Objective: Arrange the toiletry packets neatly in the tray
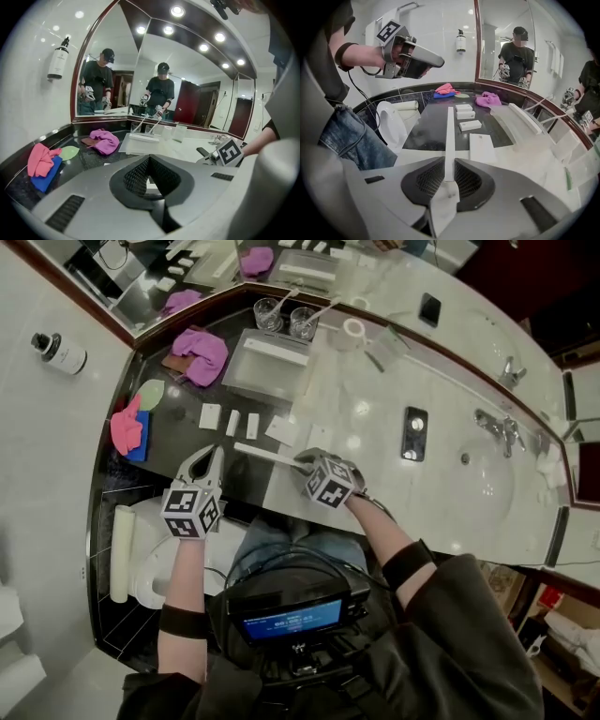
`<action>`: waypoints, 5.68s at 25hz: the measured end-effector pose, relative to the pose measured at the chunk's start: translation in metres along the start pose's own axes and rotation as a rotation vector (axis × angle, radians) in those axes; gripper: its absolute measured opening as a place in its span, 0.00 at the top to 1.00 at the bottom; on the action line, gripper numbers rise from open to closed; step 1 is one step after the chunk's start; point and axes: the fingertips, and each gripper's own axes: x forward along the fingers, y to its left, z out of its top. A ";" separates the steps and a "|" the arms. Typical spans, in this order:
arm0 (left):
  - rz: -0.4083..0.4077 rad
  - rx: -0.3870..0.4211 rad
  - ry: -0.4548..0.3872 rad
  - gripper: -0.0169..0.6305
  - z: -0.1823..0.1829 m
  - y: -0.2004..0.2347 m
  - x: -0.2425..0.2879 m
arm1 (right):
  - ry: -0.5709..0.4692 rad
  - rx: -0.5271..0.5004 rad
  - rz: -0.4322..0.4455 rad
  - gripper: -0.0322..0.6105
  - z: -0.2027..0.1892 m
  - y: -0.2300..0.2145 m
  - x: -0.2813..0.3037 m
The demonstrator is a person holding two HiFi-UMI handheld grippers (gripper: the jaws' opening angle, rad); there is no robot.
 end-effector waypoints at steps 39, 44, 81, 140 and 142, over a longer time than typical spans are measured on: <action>-0.008 -0.010 -0.064 0.97 0.034 -0.019 0.015 | -0.378 0.273 -0.176 0.94 0.079 -0.097 -0.139; -0.022 -0.010 -0.074 0.97 0.044 -0.022 0.022 | -0.461 0.385 -0.257 0.94 0.061 -0.115 -0.173; -0.054 0.027 -0.049 0.97 0.068 0.002 0.080 | -0.136 0.123 -0.310 0.67 0.081 -0.205 -0.101; 0.029 -0.011 -0.061 0.97 0.049 0.003 0.041 | -0.135 0.063 -0.181 0.73 0.084 -0.159 -0.106; 0.043 -0.013 -0.064 0.97 0.047 0.000 0.034 | -0.141 0.055 -0.179 0.73 0.077 -0.144 -0.112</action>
